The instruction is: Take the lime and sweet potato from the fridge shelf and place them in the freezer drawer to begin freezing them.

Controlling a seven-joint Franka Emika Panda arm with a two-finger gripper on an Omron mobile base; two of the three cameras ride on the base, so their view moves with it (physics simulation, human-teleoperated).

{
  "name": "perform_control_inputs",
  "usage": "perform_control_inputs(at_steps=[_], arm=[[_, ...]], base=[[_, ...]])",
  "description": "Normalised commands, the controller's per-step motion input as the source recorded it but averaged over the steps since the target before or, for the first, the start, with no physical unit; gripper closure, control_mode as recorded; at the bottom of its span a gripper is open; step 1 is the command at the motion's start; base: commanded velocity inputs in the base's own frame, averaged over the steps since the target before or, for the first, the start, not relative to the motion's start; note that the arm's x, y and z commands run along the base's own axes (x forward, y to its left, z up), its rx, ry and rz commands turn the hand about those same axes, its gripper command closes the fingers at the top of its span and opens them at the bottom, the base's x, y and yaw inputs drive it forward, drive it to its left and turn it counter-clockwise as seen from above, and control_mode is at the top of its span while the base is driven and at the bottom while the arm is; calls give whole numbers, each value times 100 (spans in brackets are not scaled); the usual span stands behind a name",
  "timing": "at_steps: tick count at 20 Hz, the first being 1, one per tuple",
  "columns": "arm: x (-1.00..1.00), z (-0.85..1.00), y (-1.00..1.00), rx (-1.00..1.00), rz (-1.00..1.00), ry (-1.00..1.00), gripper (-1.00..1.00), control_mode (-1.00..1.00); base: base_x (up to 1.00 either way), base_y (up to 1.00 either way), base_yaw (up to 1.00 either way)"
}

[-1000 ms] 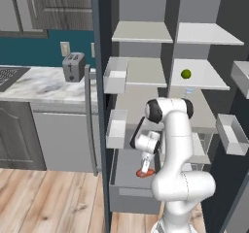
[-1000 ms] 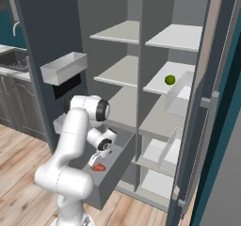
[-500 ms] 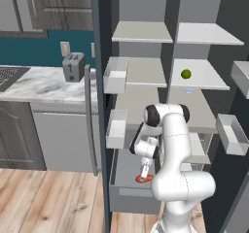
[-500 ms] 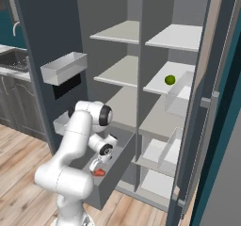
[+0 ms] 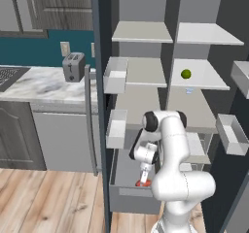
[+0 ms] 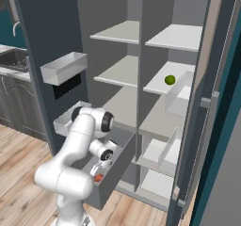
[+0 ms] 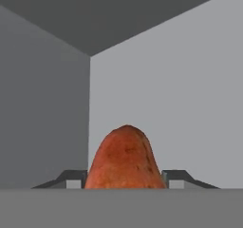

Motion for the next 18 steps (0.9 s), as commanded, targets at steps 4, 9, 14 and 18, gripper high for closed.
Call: perform_control_inputs(at_steps=[4,9,14,18], arm=[[-9,-36,0,0,0,1,100,-100],[-22,-30,0,0,0,0,100,-100],[-20,-26,0,0,0,0,-100,-100],[-6,-7,2,0,0,0,-100,-100]], base=[[0,0,0],[0,0,0],[0,0,0],[0,0,0]])
